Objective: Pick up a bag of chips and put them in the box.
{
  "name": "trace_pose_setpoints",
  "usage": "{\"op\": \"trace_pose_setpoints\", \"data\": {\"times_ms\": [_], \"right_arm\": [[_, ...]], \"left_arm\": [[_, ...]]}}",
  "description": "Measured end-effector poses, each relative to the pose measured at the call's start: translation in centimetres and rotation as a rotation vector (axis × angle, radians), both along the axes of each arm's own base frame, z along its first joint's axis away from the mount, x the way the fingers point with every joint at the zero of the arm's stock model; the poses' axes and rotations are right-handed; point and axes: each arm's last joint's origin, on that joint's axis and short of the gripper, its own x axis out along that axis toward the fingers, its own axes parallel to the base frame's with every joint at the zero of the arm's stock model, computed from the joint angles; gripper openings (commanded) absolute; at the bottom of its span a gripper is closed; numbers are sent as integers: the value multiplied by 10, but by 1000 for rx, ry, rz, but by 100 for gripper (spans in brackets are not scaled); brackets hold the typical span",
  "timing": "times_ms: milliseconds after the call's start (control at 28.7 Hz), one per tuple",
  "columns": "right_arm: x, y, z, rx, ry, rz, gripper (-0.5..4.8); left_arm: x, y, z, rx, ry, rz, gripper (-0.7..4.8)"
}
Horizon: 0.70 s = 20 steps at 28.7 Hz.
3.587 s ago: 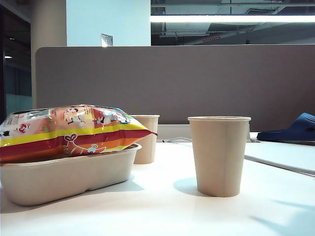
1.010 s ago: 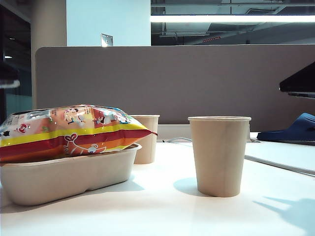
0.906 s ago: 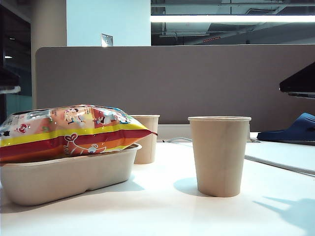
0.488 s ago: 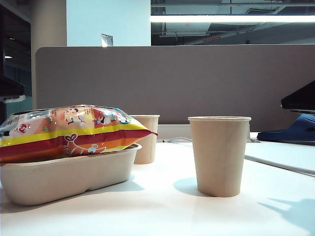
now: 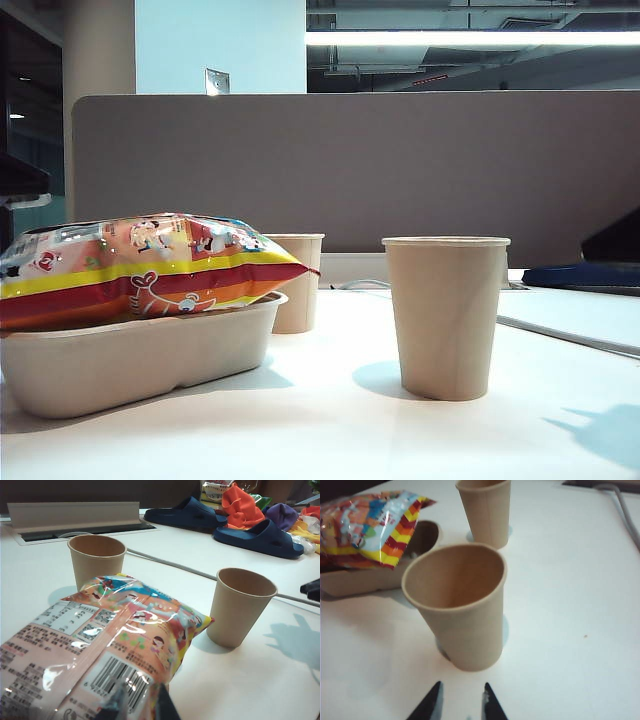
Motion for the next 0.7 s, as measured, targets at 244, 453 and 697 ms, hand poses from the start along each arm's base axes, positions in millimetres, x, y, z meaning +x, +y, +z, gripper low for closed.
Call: {"op": "trace_pose_setpoints", "data": {"times_ms": [244, 453, 697], "right_arm": [[-1, 0, -3, -16, 29, 0, 103], [-1, 0, -3, -16, 29, 0, 103], [-1, 0, -3, -16, 29, 0, 103]], "left_arm": [[0, 0, -2, 10, 18, 0, 79], [0, 0, -2, 10, 18, 0, 79], [0, 0, -2, 10, 18, 0, 79]]}}
